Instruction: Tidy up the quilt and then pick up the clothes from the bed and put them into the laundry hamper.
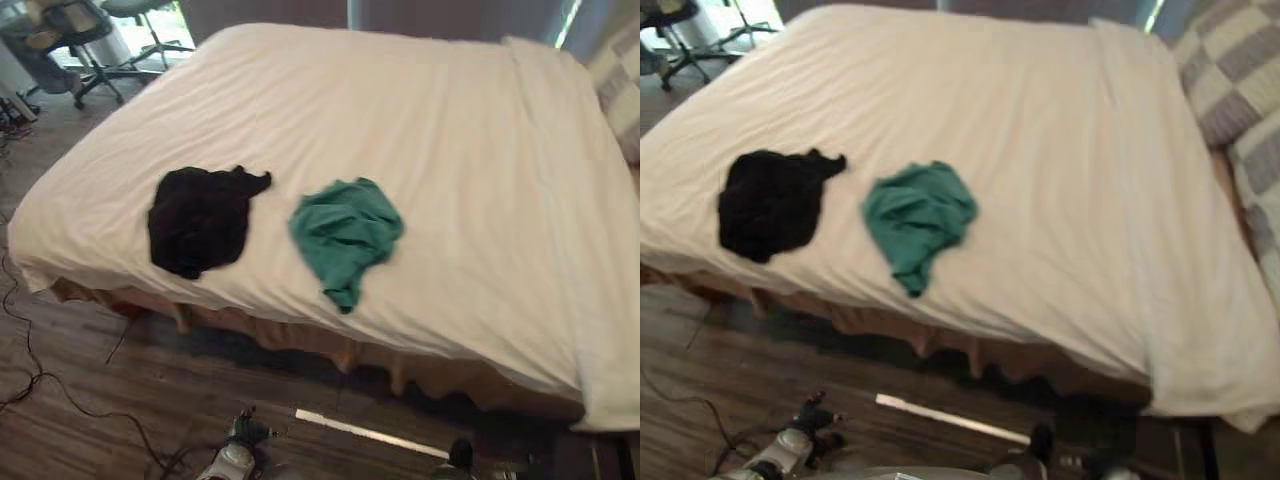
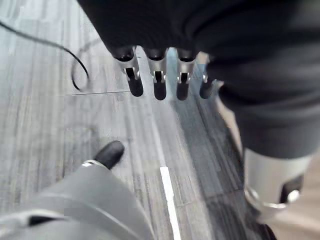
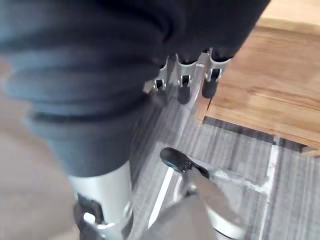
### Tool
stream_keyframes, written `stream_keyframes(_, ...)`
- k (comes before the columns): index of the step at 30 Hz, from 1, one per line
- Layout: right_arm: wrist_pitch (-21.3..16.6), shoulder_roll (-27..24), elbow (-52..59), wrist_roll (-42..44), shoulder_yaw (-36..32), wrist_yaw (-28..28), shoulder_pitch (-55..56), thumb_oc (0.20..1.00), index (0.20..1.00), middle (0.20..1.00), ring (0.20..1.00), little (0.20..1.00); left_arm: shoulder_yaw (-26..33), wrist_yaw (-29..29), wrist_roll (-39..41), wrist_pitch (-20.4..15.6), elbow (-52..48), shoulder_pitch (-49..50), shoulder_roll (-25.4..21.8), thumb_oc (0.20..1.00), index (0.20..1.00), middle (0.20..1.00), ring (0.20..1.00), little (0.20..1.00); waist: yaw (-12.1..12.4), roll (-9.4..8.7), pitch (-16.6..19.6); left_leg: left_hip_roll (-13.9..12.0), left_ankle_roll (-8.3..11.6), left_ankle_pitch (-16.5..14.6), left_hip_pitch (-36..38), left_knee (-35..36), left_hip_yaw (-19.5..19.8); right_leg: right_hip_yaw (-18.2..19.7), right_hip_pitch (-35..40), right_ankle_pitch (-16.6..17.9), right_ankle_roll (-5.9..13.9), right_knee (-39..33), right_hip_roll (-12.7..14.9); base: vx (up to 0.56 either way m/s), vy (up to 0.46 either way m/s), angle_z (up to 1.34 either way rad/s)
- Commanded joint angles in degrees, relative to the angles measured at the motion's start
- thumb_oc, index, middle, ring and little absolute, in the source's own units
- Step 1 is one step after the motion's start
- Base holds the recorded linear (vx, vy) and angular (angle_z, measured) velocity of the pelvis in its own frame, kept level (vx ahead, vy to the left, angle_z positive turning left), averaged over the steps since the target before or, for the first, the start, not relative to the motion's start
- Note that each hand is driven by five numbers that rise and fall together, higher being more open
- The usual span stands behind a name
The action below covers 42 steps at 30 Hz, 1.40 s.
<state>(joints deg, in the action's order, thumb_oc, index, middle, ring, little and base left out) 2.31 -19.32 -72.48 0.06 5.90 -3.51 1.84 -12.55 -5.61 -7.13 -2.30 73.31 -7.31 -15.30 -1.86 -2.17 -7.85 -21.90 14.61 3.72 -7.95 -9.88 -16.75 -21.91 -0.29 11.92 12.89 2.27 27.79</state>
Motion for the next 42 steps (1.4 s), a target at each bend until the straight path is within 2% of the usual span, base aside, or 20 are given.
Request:
stream_keyframes(1,0.6,4.0,-1.1,-0.1,0.4,0.9,-4.9,1.0,1.0,1.0,1.0,1.0,3.8,-1.2,-0.5,1.4,2.6,-0.2,-5.8,1.0,1.0,1.0,1.0,1.0,1.8,-0.83,-4.4,-0.2,-1.79,4.3,3.8,8.8,-0.7,1.9,-4.3,12.7,2.11,6.5,8.0,0.09,0.468,0.66)
stream_keyframes(3,0.0,4.8,0.4,1.1,1.4,0.4,-5.0,1.0,1.0,1.0,1.0,1.0,3.5,-1.5,-0.8,1.2,2.0,-0.4,-6.5,1.0,1.0,1.0,1.0,1.0,0.5,-1.32,-5.2,3.4,-3.82,4.6,5.4,12.1,-1.6,5.1,-6.3,9.3,1.57,10.7,3.5,0.14,0.64,0.16)
stream_keyframes(4,-0.5,5.8,1.5,1.0,3.0,0.0,-4.8,1.0,1.0,1.0,1.0,1.0,1.5,-1.0,-2.1,1.2,1.2,-1.4,-6.6,1.0,1.0,1.0,1.0,1.0,-0.9,-1.05,-6.1,6.2,-5.65,4.1,6.5,13.8,-1.4,6.3,-8.3,1.7,-0.09,12.7,-4.9,0.24,0.767,0.14)
stream_keyframes(6,-1.4,6.1,3.0,1.2,5.0,-0.5,-5.3,1.0,1.0,1.0,1.0,1.0,-0.9,-0.4,-3.6,1.1,0.2,-2.9,-6.6,1.0,1.0,1.0,1.0,1.0,-2.8,-0.64,-6.6,9.0,-6.71,2.6,8.1,14.6,-1.3,4.3,-10.4,-3.7,-1.83,11.0,-13.0,0.22,0.495,0.68)
stream_keyframes(9,-1.9,6.1,4.3,0.9,6.7,-0.7,-5.9,1.0,1.0,1.0,1.0,1.0,-2.1,-0.3,-4.6,1.1,-0.3,-4.5,-6.3,1.0,1.0,1.0,1.0,1.0,-3.8,-1.25,-6.9,12.3,-7.22,-0.3,10.9,14.9,-2.0,-0.1,-12.1,-2.8,-2.36,6.9,-16.4,0.26,0.249,0.7)
stream_keyframes(11,-2.1,6.2,5.2,-0.3,8.0,-0.7,-6.6,1.0,1.0,1.0,1.0,1.0,-2.3,0.2,-5.0,1.3,-0.6,-5.3,-5.8,1.0,1.0,1.0,1.0,1.0,-3.7,-1.81,-6.1,15.0,-7.32,-4.2,14.1,14.9,-2.5,-7.9,-12.8,-2.3,-1.98,3.1,-16.7,0.41,0.215,0.15)
stream_keyframes(14,-2.1,5.5,6.1,-1.8,9.3,-0.5,-6.4,1.0,1.0,1.0,1.0,1.0,-2.0,0.5,-5.5,1.0,-0.8,-4.6,-4.7,1.0,1.0,1.0,1.0,1.0,-4.5,-1.19,-5.2,17.0,-8.02,-9.2,18.1,11.6,-2.6,-10.3,-10.9,-4.0,-3.83,1.5,-17.5,0.37,0.127,0.23)
stream_keyframes(16,-2.0,4.9,5.4,-2.4,9.8,-0.4,-6.7,1.0,1.0,1.0,1.0,1.0,-1.5,0.5,-4.8,0.6,-0.8,-3.4,-3.5,1.0,1.0,1.0,1.0,1.0,-5.2,-0.15,-4.8,15.7,-5.31,-7.8,14.9,-1.4,-3.3,-9.1,-8.3,-5.1,-6.42,-0.7,-19.4,0.24,0.038,-0.13)
stream_keyframes(17,-1.4,4.4,4.4,-3.4,10.4,-1.1,-7.7,1.0,1.0,1.0,1.0,1.0,-1.9,0.1,-3.9,0.3,-2.2,-3.6,-2.9,1.0,1.0,1.0,1.0,1.0,-4.5,-1.7,-6.5,12.2,-1.87,-1.1,6.9,-19.2,-3.8,-9.4,-5.0,-4.4,-8.77,-3.4,-18.7,0.16,-0.01,-0.15)
stream_keyframes(19,-1.2,3.8,3.9,-3.5,10.3,-1.6,-9.0,1.0,1.0,1.0,1.0,1.0,-2.7,-0.7,-2.9,0.1,-3.6,-4.4,-2.3,1.0,1.0,1.0,1.0,1.0,-3.9,-3.02,-7.7,7.5,-1.34,1.2,0.5,-26.7,-4.0,-7.1,-2.9,-4.4,-9.06,-5.5,-18.6,0.13,0.056,-0.56)
stream_keyframes(20,-1.2,3.8,3.9,-3.5,10.3,-1.6,-9.0,1.0,1.0,1.0,1.0,1.0,-2.7,-0.7,-2.9,0.1,-3.6,-4.4,-2.3,1.0,1.0,1.0,1.0,1.0,-3.8,-2.81,-7.7,7.2,-1.29,0.9,0.3,-27.1,-4.0,-7.1,-2.9,-4.3,-9.12,-5.6,-18.9,0.15,0.324,-1.19)
stream_keyframes(21,-1.3,3.8,4.3,-4.0,10.7,-2.1,-9.8,1.0,1.0,1.0,1.0,1.0,-3.2,-1.2,-3.0,-0.2,-4.1,-4.8,-1.7,1.0,1.0,1.0,1.0,1.0,-3.6,-2.2,-7.8,2.8,-2.46,0.3,1.1,-20.7,-5.0,-3.9,-3.0,-4.4,-7.48,-6.1,-18.5,0.15,0.43,-0.96)
stream_keyframes(23,-1.7,3.9,4.6,-3.9,11.2,-1.8,-9.8,1.0,1.0,1.0,1.0,1.0,-3.5,-1.1,-3.2,-0.3,-4.1,-4.7,-1.6,1.0,1.0,1.0,1.0,1.0,-2.8,-1.61,-7.1,3.2,-3.8,-0.6,3.3,-8.6,-1.9,1.2,-3.5,-4.1,-5.68,-5.9,-18.0,0.25,0.668,-1.42)
stream_keyframes(24,-2.0,3.7,4.4,-3.9,11.4,-1.7,-9.9,1.0,1.0,1.0,1.0,1.0,-4.5,-1.4,-3.6,-0.5,-3.9,-5.0,-1.3,1.0,1.0,1.0,1.0,1.0,-2.0,-0.7,-6.5,3.6,-3.73,0.2,5.6,3.6,5.6,6.8,-3.9,-4.1,-4.12,-5.7,-18.2,0.2,0.558,-1.85)
stream_keyframes(28,-2.0,3.8,3.6,-4.2,10.2,-2.2,-9.8,1.0,1.0,1.0,1.0,1.0,-5.9,-1.2,-4.2,-0.4,-3.4,-5.3,-0.4,1.0,1.0,1.0,1.0,1.0,-3.5,0.11,-5.0,3.4,-3.02,-0.5,10.5,9.1,12.3,12.6,-4.9,-3.7,-2.8,-3.9,-18.7,0.11,0.388,-1.45)
stream_keyframes(32,-2.0,4.1,5.4,-4.0,8.5,-1.8,-8.1,1.0,1.0,1.0,1.0,1.0,-6.5,-0.9,-6.0,-0.4,-2.7,-5.2,-0.2,1.0,1.0,1.0,1.0,1.0,-6.2,0.22,-3.3,5.0,-2.92,-1.6,16.1,14.1,6.6,15.5,-5.9,-1.7,-0.46,-3.3,-17.3,0.02,0.368,-0.8)
stream_keyframes(33,-1.9,4.8,6.7,-4.6,8.8,-1.7,-7.8,1.0,1.0,1.0,1.0,1.0,-6.3,-1.0,-6.3,-0.3,-2.9,-5.2,-0.6,1.0,1.0,1.0,1.0,1.0,-7.4,-0.82,-3.1,7.4,-3.49,-3.1,17.7,14.9,4.1,17.3,-7.5,1.6,1.53,-3.4,-15.7,-0.13,0.282,-0.48)
stream_keyframes(36,-1.8,6.2,7.6,-7.1,11.1,-1.1,-8.3,1.0,1.0,1.0,1.0,1.0,-5.1,-1.6,-5.7,-0.3,-2.6,-5.2,-1.2,1.0,1.0,1.0,1.0,1.0,-6.6,-2.33,-4.2,9.3,-4.15,-3.7,18.1,14.9,0.9,17.8,-10.6,7.9,2.11,-3.9,-14.1,-0.21,0.226,-0.77)
stream_keyframes(39,-1.9,6.6,7.0,-8.6,13.0,-0.7,-8.8,1.0,1.0,1.0,1.0,1.0,-4.9,-1.7,-5.5,-0.5,-2.7,-5.2,-2.0,1.0,1.0,1.0,1.0,1.0,-5.1,-2.2,-5.2,10.1,-5.4,-3.0,16.5,14.9,1.0,15.3,-10.4,4.6,2.11,-1.5,-13.1,-0.2,0.117,-0.35)
stream_keyframes(42,-1.9,6.4,5.1,-9.7,13.8,-0.6,-9.0,1.0,1.0,1.0,1.0,1.0,-3.7,-2.0,-6.1,0.2,-0.7,-4.1,-2.7,1.0,1.0,1.0,1.0,1.0,-3.3,-2.52,-5.1,12.4,-7.22,-2.1,13.6,14.9,3.4,18.5,-7.0,0.0,1.18,1.1,-15.2,-0.2,0.128,0.47)
